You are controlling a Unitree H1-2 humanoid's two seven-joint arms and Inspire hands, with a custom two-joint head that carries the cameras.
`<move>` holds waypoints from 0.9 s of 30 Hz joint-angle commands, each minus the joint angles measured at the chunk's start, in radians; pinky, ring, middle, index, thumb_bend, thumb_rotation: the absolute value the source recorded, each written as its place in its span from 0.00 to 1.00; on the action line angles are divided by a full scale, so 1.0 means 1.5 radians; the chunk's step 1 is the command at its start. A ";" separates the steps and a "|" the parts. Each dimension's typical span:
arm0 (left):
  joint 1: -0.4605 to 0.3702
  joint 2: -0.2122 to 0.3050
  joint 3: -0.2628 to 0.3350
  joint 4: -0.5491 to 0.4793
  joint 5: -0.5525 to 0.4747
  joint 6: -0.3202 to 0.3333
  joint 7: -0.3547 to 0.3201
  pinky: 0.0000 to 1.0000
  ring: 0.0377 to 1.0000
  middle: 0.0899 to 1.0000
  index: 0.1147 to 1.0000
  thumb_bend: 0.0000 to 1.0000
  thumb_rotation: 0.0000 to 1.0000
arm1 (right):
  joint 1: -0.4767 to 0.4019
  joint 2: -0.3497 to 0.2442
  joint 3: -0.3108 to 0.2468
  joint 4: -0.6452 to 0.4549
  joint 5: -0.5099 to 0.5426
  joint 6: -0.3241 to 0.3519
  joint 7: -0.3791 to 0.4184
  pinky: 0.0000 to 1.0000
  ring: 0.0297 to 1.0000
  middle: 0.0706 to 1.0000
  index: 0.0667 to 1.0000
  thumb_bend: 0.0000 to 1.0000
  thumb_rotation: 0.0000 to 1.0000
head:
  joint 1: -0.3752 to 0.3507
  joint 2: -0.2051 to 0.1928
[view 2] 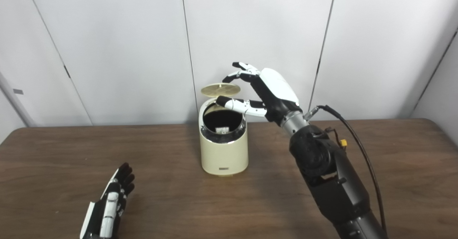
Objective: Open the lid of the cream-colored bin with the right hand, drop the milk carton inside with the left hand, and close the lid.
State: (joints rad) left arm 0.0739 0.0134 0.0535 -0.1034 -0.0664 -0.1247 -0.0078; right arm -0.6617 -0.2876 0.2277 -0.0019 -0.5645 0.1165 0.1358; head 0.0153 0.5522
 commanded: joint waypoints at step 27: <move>-0.001 -0.005 -0.017 0.038 0.037 0.016 0.002 0.96 0.95 0.95 0.97 0.56 0.85 | 0.052 -0.027 0.037 -0.073 -0.110 -0.016 0.043 0.97 1.00 0.95 0.68 0.58 0.88 | 0.001 0.003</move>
State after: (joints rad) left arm 0.0597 0.0148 0.0428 -0.0917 -0.0251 -0.0955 -0.0076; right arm -0.5537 -0.3200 0.2814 -0.0861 -0.7197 0.1161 0.1991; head 0.0169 0.5568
